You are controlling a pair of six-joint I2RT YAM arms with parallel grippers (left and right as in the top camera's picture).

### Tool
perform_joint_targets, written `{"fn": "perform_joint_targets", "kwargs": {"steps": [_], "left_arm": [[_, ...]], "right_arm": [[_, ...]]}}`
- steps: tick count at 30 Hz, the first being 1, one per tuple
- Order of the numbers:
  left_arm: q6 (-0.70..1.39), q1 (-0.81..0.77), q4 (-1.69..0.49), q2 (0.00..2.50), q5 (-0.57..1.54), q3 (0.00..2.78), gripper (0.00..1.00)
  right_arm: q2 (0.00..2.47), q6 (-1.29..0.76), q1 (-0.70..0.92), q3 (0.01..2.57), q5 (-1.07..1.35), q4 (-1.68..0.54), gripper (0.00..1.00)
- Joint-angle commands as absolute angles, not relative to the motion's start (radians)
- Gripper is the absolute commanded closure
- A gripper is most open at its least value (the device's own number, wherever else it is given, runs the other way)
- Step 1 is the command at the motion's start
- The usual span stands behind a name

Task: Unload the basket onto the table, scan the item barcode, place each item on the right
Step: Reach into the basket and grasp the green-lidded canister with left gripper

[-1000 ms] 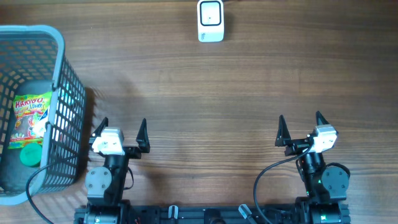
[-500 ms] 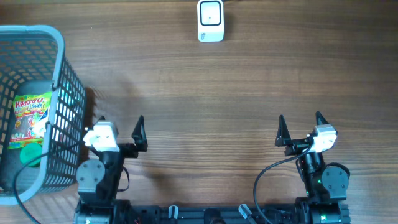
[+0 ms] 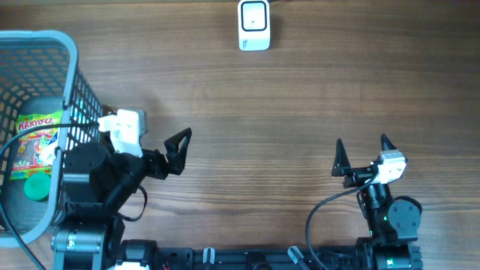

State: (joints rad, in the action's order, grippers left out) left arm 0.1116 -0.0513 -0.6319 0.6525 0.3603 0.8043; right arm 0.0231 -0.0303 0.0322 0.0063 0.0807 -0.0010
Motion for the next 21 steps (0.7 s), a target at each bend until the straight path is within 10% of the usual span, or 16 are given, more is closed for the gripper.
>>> {"fn": "perform_joint_targets", "kwargs": {"steps": [1,9,21], "left_arm": [[0.174,-0.049,-0.684,0.702,0.333,0.930,0.00],[0.353,-0.007,-0.932,1.016,-0.157,1.456,0.00],[0.690,0.670,-1.176,1.213,-0.255,1.604,0.00]], "right_arm": [[0.023,-0.045,0.031,0.005,0.067,0.002,0.00],[0.023,-0.045,0.032,0.006,0.067,0.002,0.00],[0.023,-0.045,0.031,0.005,0.067,0.002,0.00]]}}
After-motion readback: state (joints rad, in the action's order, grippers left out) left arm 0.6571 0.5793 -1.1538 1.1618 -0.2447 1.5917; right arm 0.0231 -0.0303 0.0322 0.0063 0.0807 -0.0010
